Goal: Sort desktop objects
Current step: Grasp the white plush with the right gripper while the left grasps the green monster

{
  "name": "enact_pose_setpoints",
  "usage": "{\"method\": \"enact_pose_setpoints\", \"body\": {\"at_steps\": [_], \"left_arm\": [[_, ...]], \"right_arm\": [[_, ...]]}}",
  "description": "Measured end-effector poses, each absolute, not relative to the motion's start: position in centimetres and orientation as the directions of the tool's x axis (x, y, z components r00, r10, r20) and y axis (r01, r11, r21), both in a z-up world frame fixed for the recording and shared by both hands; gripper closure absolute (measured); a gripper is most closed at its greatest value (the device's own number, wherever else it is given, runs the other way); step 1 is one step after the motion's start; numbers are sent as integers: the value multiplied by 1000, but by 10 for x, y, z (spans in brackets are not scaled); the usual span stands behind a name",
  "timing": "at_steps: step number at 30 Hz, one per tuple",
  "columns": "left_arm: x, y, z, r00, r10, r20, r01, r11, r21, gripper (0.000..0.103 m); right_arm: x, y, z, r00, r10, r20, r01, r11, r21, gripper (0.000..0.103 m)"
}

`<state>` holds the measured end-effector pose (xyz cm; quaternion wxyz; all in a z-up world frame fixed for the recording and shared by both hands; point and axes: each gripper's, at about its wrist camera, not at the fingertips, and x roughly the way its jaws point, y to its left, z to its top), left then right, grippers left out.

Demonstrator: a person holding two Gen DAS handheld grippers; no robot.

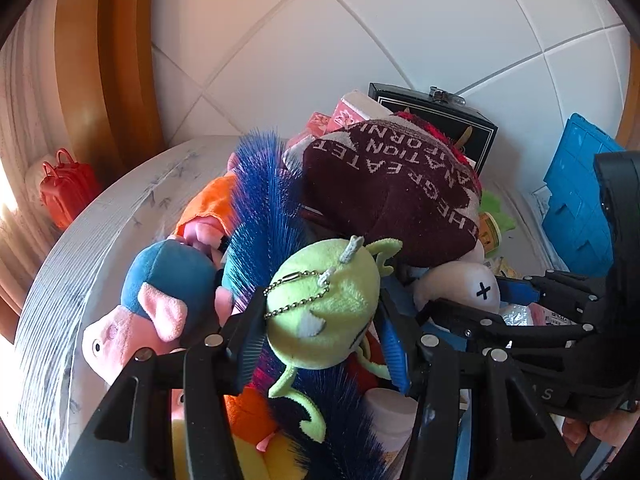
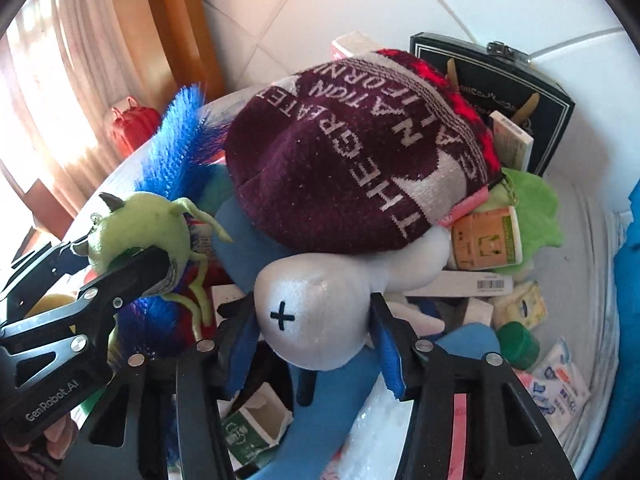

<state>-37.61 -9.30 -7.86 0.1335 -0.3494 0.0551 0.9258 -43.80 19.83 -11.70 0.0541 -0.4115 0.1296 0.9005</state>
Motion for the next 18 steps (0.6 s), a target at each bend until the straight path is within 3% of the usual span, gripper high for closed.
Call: {"method": "enact_pose_setpoints", "body": {"at_steps": [18], "left_arm": [[-264, -47, 0, -793, 313, -522, -398, -916, 55, 52]], "right_arm": [[-264, 190, 10, -861, 162, -481, -273, -947, 170, 53]]}}
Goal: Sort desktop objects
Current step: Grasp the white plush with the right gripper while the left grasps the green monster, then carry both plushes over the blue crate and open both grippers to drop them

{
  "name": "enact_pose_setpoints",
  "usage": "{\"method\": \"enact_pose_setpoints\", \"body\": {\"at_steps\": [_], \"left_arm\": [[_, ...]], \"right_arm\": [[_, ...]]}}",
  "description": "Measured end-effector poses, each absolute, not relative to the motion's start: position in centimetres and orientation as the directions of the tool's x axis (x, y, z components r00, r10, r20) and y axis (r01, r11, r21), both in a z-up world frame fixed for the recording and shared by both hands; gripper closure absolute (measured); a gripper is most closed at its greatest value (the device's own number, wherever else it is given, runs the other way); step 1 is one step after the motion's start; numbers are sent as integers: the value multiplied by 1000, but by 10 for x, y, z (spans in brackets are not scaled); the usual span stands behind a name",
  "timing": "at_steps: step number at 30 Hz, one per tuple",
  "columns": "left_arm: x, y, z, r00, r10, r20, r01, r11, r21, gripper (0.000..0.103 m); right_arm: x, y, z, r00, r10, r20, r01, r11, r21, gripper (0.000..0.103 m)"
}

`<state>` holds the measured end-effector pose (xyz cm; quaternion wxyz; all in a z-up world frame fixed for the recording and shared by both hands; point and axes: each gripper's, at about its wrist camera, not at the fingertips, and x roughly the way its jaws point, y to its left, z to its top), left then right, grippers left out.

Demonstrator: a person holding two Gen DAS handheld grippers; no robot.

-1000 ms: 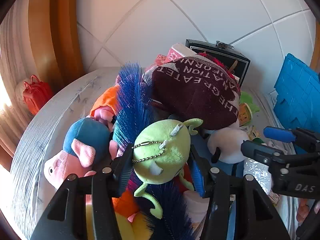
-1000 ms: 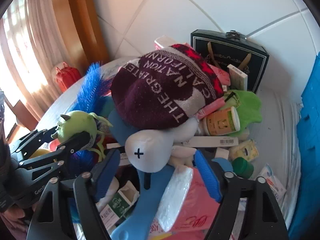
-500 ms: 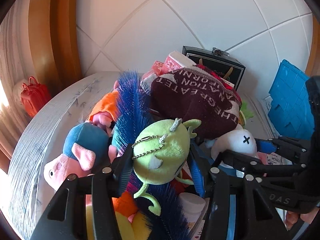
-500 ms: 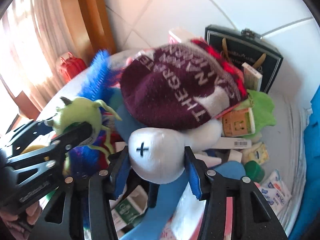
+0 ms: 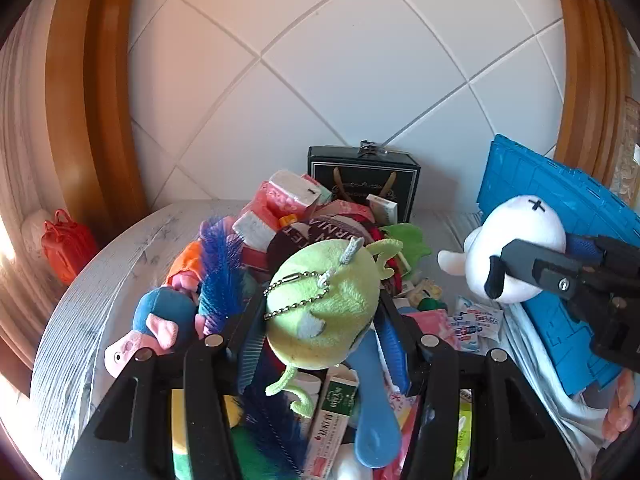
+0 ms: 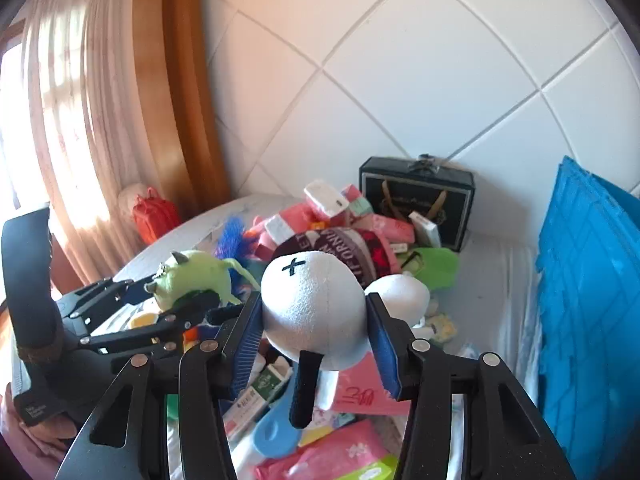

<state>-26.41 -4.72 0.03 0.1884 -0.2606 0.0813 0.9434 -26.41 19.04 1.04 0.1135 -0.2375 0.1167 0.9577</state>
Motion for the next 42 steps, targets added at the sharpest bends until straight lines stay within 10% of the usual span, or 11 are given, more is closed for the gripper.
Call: {"method": "enact_pose_setpoints", "body": {"at_steps": [18, 42], "left_arm": [[-175, 150, 77, -736, 552, -393, -621, -781, 67, 52], [-114, 380, 49, -560, 566, -605, -760, -641, 104, 52]], "right_arm": [[-52, 293, 93, -788, 559, -258, -598, -795, 102, 53], [77, 465, 22, -540, 734, -412, -823, -562, 77, 53]]}}
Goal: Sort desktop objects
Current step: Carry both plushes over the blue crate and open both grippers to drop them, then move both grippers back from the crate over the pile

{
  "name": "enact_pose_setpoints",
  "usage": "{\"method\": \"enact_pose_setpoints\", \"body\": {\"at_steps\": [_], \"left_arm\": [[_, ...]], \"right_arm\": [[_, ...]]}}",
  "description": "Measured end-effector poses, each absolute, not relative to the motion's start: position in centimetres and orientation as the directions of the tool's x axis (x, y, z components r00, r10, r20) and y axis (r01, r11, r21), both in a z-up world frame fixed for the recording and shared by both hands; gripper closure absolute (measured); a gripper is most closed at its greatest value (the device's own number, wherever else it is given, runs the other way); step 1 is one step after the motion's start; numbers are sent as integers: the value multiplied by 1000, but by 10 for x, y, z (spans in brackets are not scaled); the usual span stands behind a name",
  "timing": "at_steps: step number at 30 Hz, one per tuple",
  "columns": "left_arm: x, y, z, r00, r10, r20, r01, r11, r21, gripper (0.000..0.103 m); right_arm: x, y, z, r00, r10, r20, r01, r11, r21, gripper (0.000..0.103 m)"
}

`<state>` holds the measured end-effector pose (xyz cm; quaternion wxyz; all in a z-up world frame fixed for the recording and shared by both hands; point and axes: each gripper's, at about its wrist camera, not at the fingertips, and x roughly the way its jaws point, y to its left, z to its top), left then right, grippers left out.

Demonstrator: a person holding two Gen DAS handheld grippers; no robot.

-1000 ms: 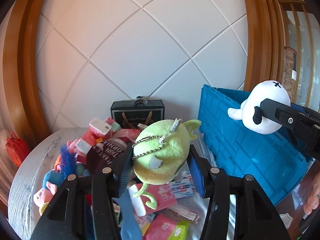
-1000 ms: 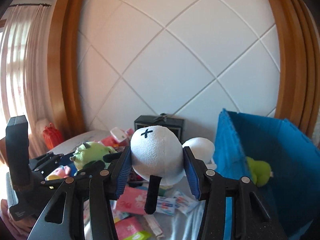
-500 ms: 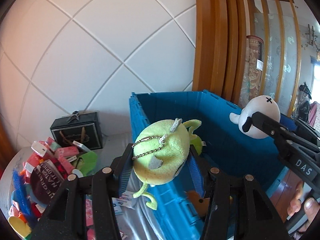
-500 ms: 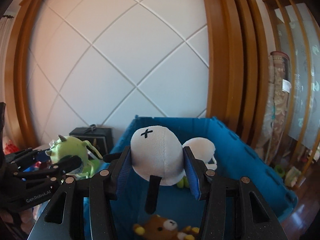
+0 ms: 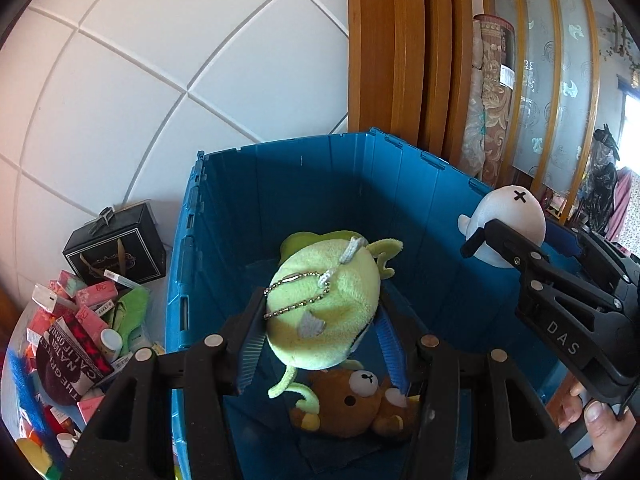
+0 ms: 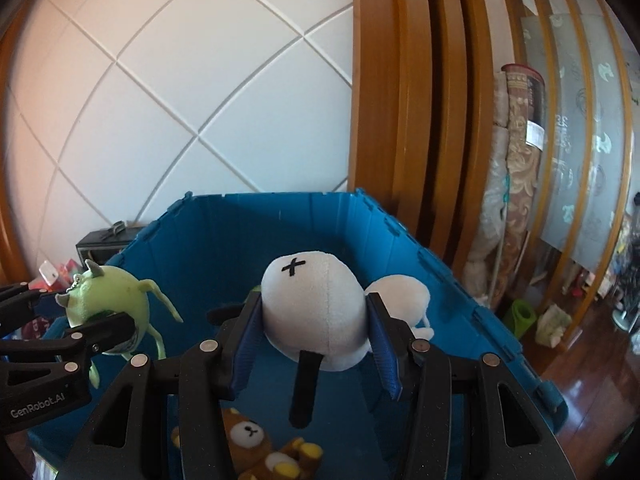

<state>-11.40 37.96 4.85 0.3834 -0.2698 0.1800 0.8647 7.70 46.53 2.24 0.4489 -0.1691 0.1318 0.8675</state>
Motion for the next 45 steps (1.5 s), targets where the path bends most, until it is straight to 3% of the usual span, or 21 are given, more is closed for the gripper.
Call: {"method": "enact_pose_setpoints", "body": {"at_steps": [6, 14, 21, 28, 32, 45], "left_arm": [[-125, 396, 56, -517, 556, -651, -764, -643, 58, 51], [-142, 415, 39, -548, 446, -708, -710, -695, 111, 51], [-140, 413, 36, -550, 436, -713, -707, -696, 120, 42], [-141, 411, 35, -549, 433, -714, -707, -697, 121, 33], [-138, 415, 35, -556, 426, -713, -712, -687, 145, 33], [-147, 402, 38, -562, 441, -700, -677, -732, 83, 33]], "right_arm": [[69, 480, 26, -536, 718, -443, -820, -568, 73, 53], [57, 498, 21, -519, 668, -534, -813, -579, 66, 52], [57, 505, 16, -503, 653, -566, -825, -559, 89, 52], [45, 501, 14, -448, 672, -589, -831, -556, -3, 50], [41, 496, 16, -421, 701, -575, -840, -540, -45, 16], [50, 497, 22, -433, 738, -518, -864, -503, 6, 8]]}}
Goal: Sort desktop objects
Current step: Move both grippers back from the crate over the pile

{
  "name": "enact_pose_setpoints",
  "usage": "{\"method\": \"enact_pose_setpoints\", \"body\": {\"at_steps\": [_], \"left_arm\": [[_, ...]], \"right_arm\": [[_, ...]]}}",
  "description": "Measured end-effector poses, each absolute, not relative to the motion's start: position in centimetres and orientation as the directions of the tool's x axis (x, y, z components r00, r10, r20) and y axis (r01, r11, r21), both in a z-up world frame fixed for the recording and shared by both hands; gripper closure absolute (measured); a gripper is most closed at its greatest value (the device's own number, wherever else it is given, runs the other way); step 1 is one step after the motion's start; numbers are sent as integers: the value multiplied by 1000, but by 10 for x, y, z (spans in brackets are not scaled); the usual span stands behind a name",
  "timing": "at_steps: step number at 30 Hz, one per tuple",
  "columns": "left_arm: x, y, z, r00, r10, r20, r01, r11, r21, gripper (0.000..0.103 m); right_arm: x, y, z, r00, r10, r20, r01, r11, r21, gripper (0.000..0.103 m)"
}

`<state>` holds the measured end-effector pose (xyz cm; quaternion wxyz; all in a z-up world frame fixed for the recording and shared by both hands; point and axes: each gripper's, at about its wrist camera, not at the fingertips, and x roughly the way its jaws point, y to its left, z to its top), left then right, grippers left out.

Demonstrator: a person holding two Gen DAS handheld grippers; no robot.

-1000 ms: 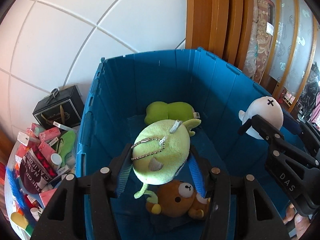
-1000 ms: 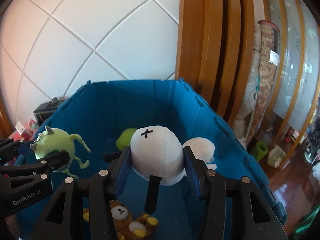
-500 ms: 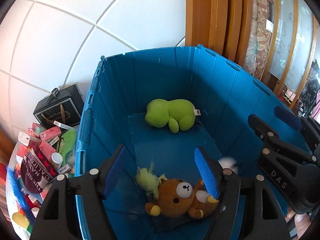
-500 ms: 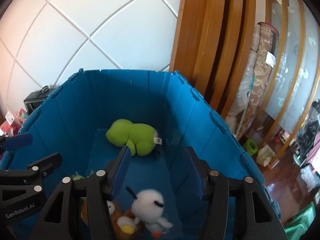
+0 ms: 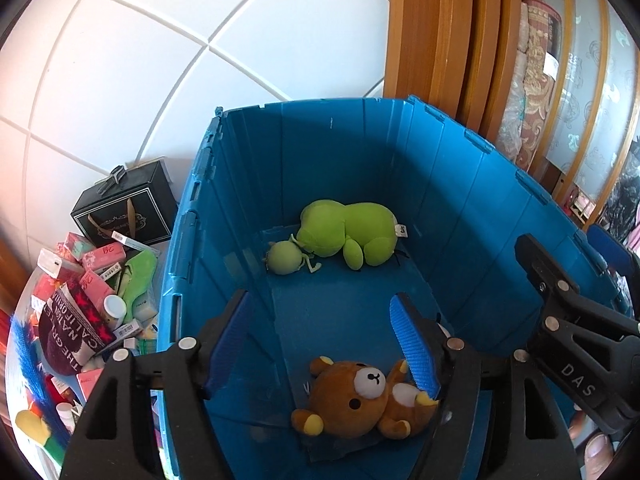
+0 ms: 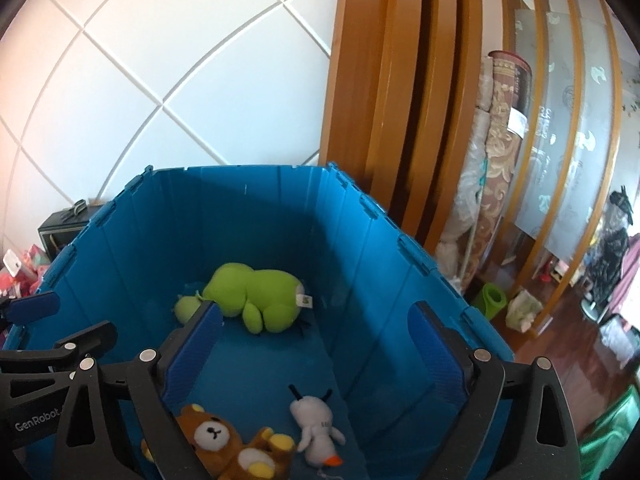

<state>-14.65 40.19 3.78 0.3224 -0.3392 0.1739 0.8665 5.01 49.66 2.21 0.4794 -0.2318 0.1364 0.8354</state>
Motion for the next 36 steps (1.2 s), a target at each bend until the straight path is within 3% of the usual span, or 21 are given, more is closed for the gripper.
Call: {"method": "enact_pose_setpoints", "body": {"at_steps": [10, 13, 19, 27, 33, 36], "left_arm": [[-118, 326, 74, -664, 533, -524, -637, -770, 24, 32], [-111, 290, 85, -725, 526, -445, -597, -802, 24, 20], [-119, 205, 87, -817, 445, -367, -488, -872, 30, 15], [-159, 78, 53, -861, 266, -433, -317, -947, 49, 15], [-185, -30, 11, -859, 74, -506, -136, -987, 86, 15], [-189, -68, -11, -834, 45, -550, -110, -990, 86, 15]], "right_arm": [[61, 491, 25, -431, 779, -454, -886, -462, 49, 0], [66, 483, 25, -460, 776, -431, -874, -481, 67, 0], [59, 443, 30, -468, 784, -408, -867, -496, 42, 0], [31, 346, 76, -657, 721, -219, -750, -656, 85, 0], [-28, 279, 86, -800, 577, -167, -595, -799, 88, 0], [-59, 246, 84, -852, 498, -159, -514, -853, 85, 0]]}}
